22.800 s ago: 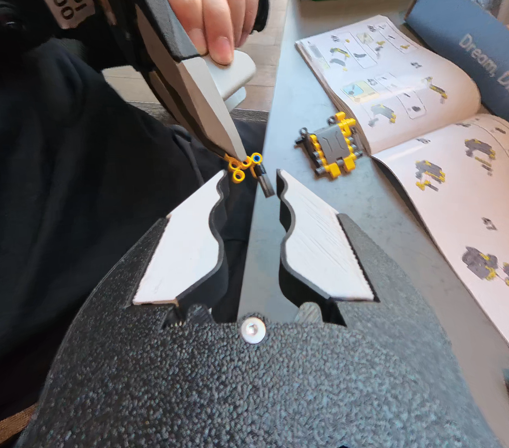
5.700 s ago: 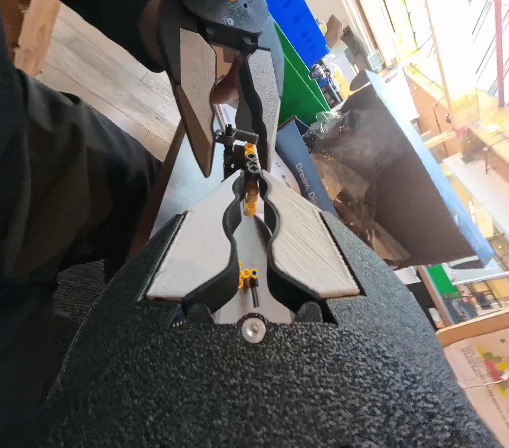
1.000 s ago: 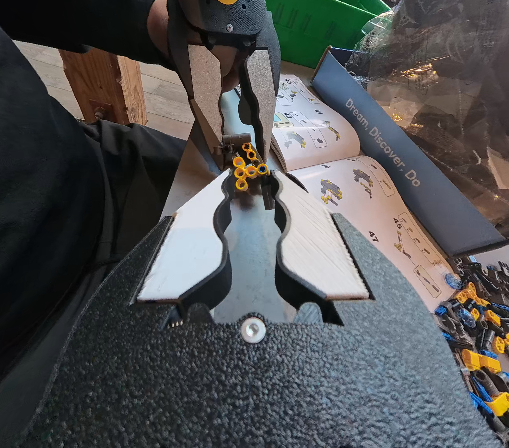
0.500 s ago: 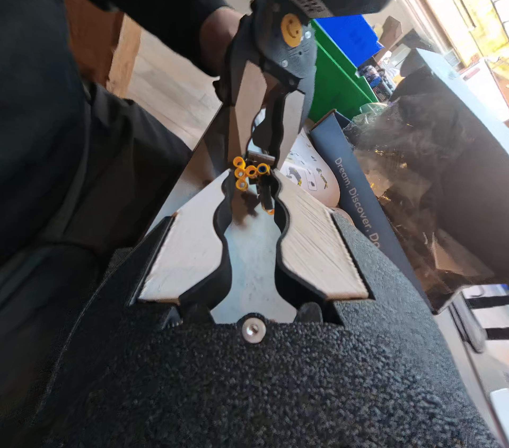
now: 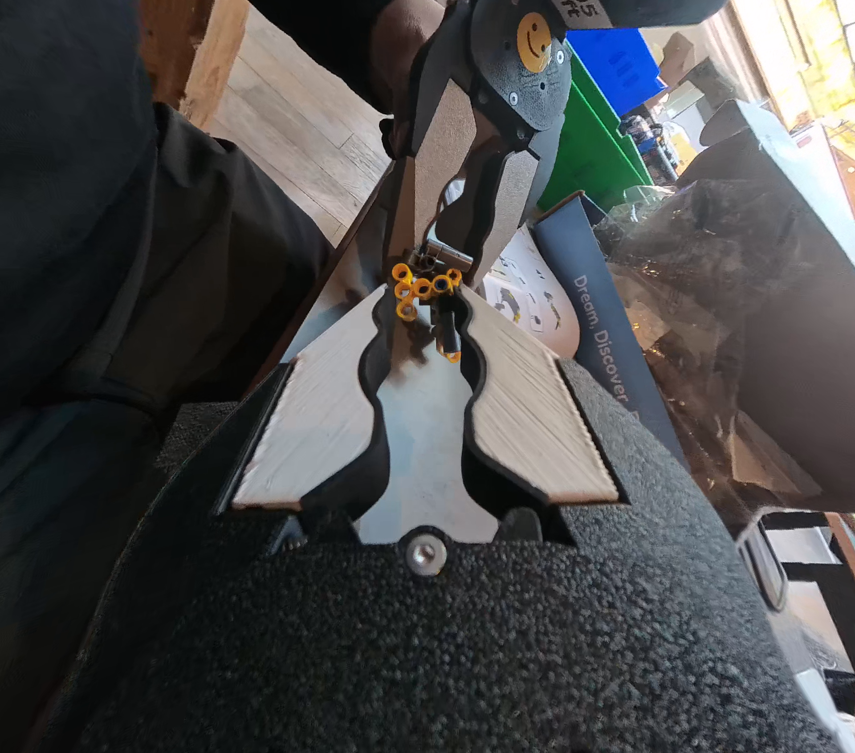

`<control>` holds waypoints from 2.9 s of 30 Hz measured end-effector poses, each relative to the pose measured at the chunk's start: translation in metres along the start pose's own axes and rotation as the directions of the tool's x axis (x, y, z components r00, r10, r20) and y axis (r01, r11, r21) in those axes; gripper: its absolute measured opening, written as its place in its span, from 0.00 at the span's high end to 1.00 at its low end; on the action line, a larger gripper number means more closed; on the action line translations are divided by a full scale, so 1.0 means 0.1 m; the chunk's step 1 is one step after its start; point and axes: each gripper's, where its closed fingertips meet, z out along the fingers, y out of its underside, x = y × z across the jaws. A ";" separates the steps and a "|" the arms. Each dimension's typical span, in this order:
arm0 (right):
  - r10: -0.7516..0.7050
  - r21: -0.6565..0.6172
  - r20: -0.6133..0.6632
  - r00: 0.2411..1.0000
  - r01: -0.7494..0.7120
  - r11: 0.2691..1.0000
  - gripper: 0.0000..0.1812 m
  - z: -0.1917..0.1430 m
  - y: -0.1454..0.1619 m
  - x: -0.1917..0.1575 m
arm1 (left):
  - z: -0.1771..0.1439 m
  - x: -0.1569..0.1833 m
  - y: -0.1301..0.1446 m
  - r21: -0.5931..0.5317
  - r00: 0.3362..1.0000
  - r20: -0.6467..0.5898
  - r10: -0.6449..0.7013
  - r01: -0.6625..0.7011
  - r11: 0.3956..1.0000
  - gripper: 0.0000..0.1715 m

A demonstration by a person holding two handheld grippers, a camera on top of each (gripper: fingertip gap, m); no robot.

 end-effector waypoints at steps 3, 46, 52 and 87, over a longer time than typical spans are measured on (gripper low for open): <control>0.006 -0.013 0.007 1.000 -0.006 1.000 0.87 0.03 0.02 -0.01 | 0.00 0.04 0.00 0.000 1.000 -0.017 0.016 -0.016 1.000 0.80; 0.354 -0.054 -0.010 0.935 -0.354 0.934 0.87 -0.09 0.10 0.17 | -0.06 0.07 0.03 -0.016 0.992 -0.127 -0.026 0.024 1.000 0.80; 0.333 -0.063 -0.023 0.943 -0.334 0.941 0.87 -0.07 0.12 0.18 | -0.06 0.06 0.04 -0.017 0.990 -0.134 -0.041 0.039 0.999 0.80; 0.182 -0.064 -0.046 0.982 -0.185 0.981 0.87 -0.01 0.09 0.11 | -0.04 0.03 0.02 -0.015 0.992 -0.119 -0.047 0.046 0.999 0.80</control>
